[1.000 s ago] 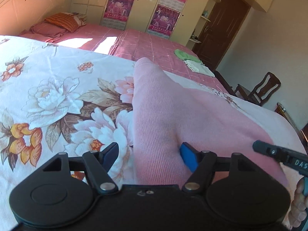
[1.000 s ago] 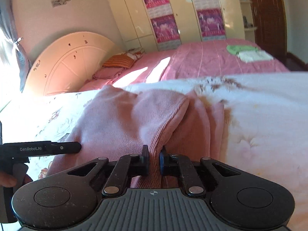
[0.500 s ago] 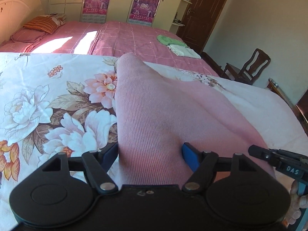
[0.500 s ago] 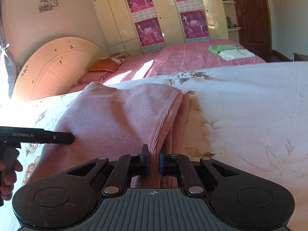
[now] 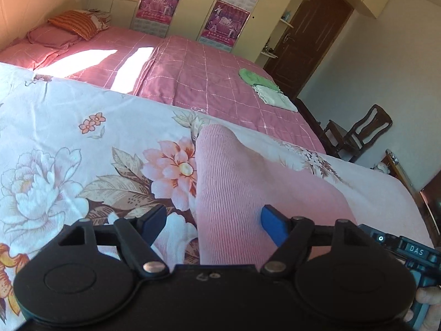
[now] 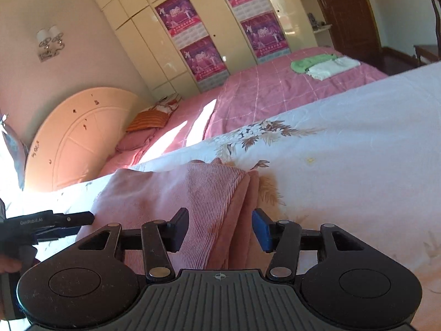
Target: Fold small clothes
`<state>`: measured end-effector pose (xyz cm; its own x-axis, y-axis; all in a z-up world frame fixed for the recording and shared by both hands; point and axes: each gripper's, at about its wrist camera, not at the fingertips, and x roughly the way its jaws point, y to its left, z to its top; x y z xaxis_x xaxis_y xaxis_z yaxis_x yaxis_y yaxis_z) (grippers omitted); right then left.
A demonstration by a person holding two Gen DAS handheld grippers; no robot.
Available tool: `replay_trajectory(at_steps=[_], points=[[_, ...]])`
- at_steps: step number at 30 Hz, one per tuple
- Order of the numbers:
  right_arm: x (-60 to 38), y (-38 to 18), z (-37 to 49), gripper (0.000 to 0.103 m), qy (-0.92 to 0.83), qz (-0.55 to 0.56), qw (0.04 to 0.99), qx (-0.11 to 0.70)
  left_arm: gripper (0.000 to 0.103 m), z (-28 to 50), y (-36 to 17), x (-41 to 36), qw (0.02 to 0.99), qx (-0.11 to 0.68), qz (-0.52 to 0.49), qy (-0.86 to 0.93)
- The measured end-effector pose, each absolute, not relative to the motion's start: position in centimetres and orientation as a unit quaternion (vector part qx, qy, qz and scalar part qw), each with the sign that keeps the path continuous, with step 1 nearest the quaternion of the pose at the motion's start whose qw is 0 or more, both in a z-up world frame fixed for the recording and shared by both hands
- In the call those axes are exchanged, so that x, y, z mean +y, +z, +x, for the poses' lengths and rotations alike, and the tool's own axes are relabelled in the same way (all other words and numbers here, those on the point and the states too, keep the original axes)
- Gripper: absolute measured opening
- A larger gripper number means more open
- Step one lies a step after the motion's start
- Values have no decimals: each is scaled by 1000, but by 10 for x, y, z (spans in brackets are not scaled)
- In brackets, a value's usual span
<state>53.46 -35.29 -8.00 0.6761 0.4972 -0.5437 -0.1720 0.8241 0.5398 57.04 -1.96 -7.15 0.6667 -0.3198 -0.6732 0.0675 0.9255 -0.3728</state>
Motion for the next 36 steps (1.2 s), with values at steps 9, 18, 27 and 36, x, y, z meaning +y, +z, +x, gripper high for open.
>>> replay_trajectory(at_steps=[9, 18, 27, 36], points=[[-352, -91, 528, 6, 143, 156, 908, 361, 80, 589, -101, -46, 900, 406, -103, -123], [-351, -46, 477, 7, 170, 115, 925, 321, 67, 530, -62, -30, 914, 371, -81, -140], [-301, -71, 397, 4, 224, -64, 900, 369, 73, 458, -88, -30, 900, 403, -89, -138], [-315, -51, 389, 0, 200, -2, 920, 336, 79, 427, -84, -42, 906, 408, -34, -111]])
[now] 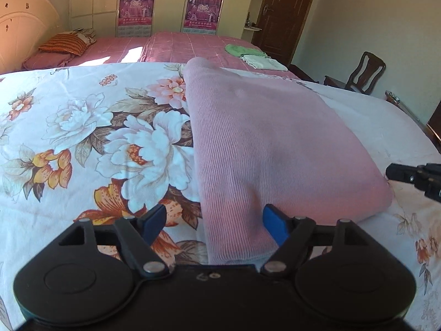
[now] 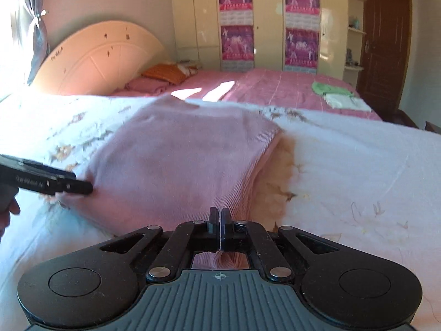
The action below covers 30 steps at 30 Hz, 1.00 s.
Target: Fold small clothes
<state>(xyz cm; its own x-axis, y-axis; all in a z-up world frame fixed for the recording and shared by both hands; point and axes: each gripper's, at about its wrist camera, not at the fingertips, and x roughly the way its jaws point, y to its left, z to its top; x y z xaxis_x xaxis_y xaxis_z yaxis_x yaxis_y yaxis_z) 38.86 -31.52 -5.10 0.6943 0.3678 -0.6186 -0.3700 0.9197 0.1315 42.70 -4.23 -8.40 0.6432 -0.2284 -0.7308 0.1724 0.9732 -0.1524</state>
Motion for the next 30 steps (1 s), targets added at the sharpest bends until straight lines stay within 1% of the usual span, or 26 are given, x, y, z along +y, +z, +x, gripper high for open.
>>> replay_trajectory(at_steps=[2, 3, 4, 5, 6, 9, 13, 16, 19, 20, 22, 25, 26, 27, 28, 29, 30], points=[[-313, -49, 391, 2, 200, 4, 918, 343, 80, 426, -90, -43, 901, 418, -34, -105], [-310, -54, 393, 15, 198, -3, 916, 349, 80, 425, -93, -43, 901, 421, -37, -101], [-305, -61, 395, 44, 197, -18, 911, 363, 81, 424, -95, -43, 901, 420, -38, -99], [-304, -71, 394, 53, 197, -29, 904, 379, 81, 423, -95, -44, 902, 419, -37, -97], [-302, -81, 398, 53, 195, -37, 894, 401, 81, 424, -95, -45, 902, 420, -35, -95], [-311, -83, 395, 53, 193, -6, 896, 399, 81, 424, -91, -47, 901, 423, -29, -91], [-322, -63, 387, 53, 196, 35, 911, 361, 81, 421, -81, -47, 907, 411, -22, -91], [-338, -51, 395, 53, 184, 92, 915, 348, 83, 424, -72, -43, 911, 401, -43, -87], [-338, -36, 399, 52, 182, 97, 927, 312, 84, 439, -63, -45, 918, 384, -49, -89], [-334, -32, 404, 45, 182, 90, 930, 305, 84, 450, -59, -48, 921, 379, -40, -83], [-322, -30, 419, 35, 191, 73, 931, 303, 84, 469, -53, -51, 926, 367, -39, -83], [-305, -41, 441, 30, 202, 55, 925, 317, 84, 501, -55, -55, 921, 378, -48, -81], [-301, -48, 448, 30, 203, 46, 922, 327, 87, 511, -63, -58, 913, 397, -46, -82], [-295, -60, 458, 30, 197, 22, 914, 355, 91, 518, -72, -62, 905, 416, -29, -79], [-290, -75, 465, 26, 187, -10, 903, 386, 103, 520, -81, -65, 902, 425, -14, -70], [-287, -80, 465, 24, 186, -28, 908, 373, 103, 521, -84, -63, 903, 424, -22, -67], [-283, -78, 466, 23, 183, -40, 907, 377, 103, 523, -84, -59, 898, 434, -38, -66]])
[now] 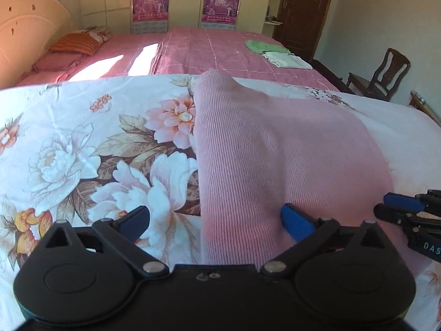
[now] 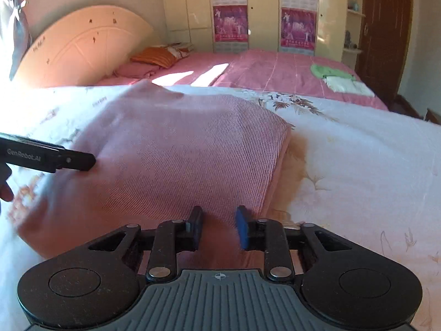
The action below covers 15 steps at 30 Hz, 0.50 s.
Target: Fold small clothes
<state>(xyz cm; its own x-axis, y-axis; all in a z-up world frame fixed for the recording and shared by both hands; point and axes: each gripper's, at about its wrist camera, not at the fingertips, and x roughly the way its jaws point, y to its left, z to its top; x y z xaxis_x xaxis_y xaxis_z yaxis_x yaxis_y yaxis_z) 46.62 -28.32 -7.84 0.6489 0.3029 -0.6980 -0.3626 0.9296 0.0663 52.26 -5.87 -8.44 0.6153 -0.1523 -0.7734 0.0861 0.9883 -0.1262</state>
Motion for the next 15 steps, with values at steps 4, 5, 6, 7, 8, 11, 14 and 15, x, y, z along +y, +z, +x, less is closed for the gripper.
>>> replay_trajectory(at_steps=[4, 5, 6, 7, 8, 11, 14, 15], points=[[-296, -63, 460, 24, 184, -1, 919, 350, 100, 511, -68, -54, 907, 412, -29, -80], [-307, -60, 458, 35, 181, 27, 922, 340, 100, 506, -65, -53, 910, 404, -21, -90], [-319, -60, 458, 48, 176, 57, 921, 342, 100, 504, -63, -52, 911, 400, -22, -103], [-334, -62, 461, 58, 180, 98, 914, 350, 100, 503, -64, -48, 909, 397, -32, -120], [-345, -66, 464, 58, 185, 128, 905, 362, 100, 504, -65, -45, 907, 397, -43, -133], [-375, -74, 478, 58, 206, 217, 869, 394, 99, 512, -75, -38, 886, 418, -96, -177], [-396, -91, 490, 58, 238, 306, 817, 428, 100, 518, -94, -29, 846, 448, -187, -221], [-401, -96, 493, 58, 240, 317, 807, 437, 100, 518, -98, -29, 844, 452, -191, -217]])
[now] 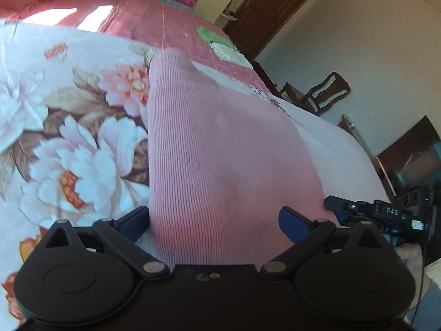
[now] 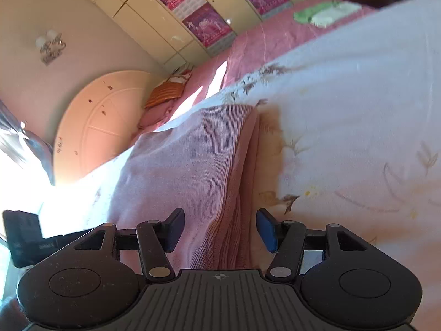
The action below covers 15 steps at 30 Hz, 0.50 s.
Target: Fold small clothes
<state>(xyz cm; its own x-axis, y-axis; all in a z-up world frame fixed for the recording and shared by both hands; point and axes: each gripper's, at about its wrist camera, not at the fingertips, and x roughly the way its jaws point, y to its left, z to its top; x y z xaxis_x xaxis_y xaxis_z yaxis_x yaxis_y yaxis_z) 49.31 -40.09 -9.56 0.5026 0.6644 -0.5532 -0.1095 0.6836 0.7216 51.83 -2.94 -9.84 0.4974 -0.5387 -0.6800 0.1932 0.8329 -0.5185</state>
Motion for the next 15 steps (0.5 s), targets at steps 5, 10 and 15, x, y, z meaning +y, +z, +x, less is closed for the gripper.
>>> replay_trajectory(at_steps=[5, 10, 15], points=[[-406, -102, 503, 58, 269, 347, 774, 456, 99, 520, -103, -50, 858, 449, -131, -210], [-402, -106, 516, 58, 293, 352, 761, 460, 99, 534, -102, -62, 859, 454, -122, -203], [-410, -104, 515, 57, 296, 341, 767, 456, 97, 537, -100, -60, 853, 467, -118, -202]])
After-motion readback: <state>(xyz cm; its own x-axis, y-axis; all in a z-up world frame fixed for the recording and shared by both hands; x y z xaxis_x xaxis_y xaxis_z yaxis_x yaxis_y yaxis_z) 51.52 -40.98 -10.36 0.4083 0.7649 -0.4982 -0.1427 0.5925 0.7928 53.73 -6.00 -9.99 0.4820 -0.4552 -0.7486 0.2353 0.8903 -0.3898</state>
